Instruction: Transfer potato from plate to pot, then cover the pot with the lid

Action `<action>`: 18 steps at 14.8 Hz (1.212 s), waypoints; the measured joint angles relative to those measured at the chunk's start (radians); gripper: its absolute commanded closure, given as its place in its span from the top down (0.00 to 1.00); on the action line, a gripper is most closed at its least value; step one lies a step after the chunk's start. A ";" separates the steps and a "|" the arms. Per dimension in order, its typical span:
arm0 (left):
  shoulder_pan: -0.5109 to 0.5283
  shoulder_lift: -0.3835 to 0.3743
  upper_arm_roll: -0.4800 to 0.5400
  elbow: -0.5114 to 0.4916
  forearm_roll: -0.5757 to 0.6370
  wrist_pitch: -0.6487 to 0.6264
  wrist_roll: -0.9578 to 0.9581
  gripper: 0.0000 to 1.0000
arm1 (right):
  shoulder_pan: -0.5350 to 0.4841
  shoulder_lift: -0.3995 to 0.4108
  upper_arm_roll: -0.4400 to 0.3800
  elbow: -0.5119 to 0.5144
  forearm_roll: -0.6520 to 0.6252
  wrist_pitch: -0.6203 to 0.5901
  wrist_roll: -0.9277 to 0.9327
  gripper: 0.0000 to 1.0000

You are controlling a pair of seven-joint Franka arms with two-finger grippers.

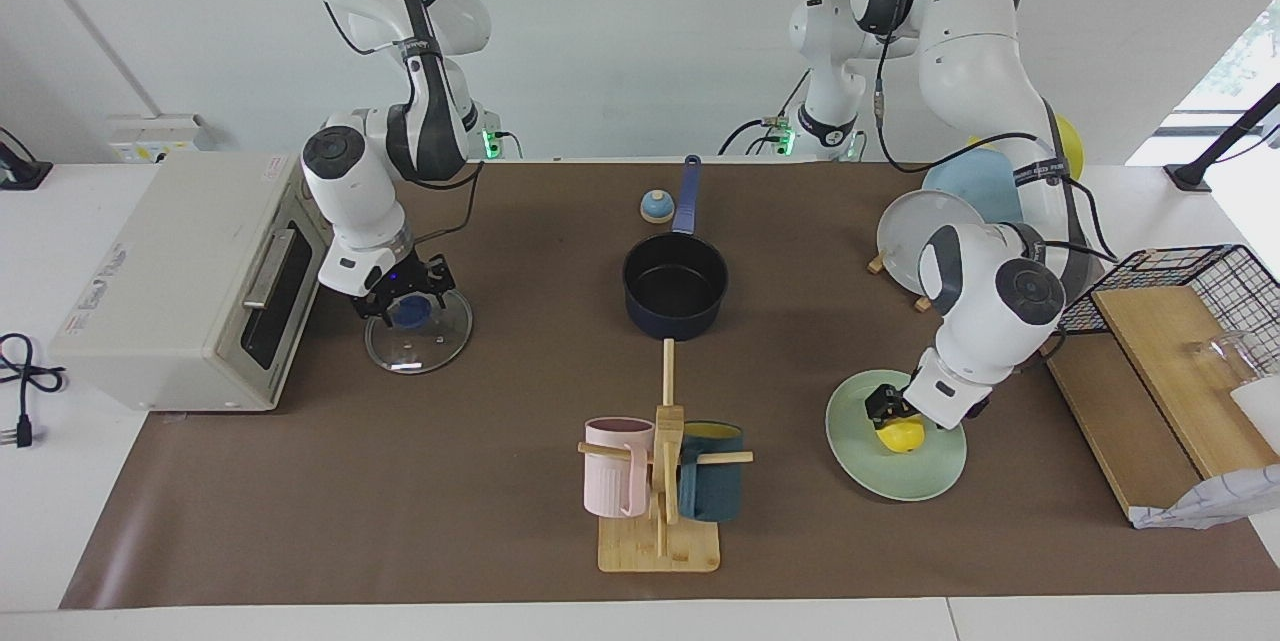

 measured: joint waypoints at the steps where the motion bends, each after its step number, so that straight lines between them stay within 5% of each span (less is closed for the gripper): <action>1: 0.000 0.000 0.000 -0.001 0.000 0.000 0.000 0.00 | -0.001 0.000 0.000 0.000 0.000 0.000 0.000 0.78; 8: -0.003 -0.027 -0.003 0.039 -0.007 -0.052 -0.048 0.00 | -0.008 -0.001 -0.002 -0.001 0.001 0.000 0.000 0.39; 13: -0.073 -0.258 -0.015 0.057 -0.062 -0.303 -0.227 0.00 | -0.006 0.000 -0.001 0.043 0.037 -0.097 0.000 0.25; 14: -0.113 -0.308 -0.016 0.042 -0.063 -0.345 -0.279 0.00 | -0.005 -0.001 0.002 0.080 0.054 -0.152 0.001 0.13; 15: -0.161 -0.358 -0.018 0.007 -0.064 -0.359 -0.331 0.00 | -0.004 -0.002 0.009 0.126 0.064 -0.205 0.004 0.00; 18: -0.321 -0.474 -0.021 -0.188 -0.065 -0.247 -0.477 0.00 | 0.001 -0.007 0.044 0.266 0.071 -0.352 0.052 0.00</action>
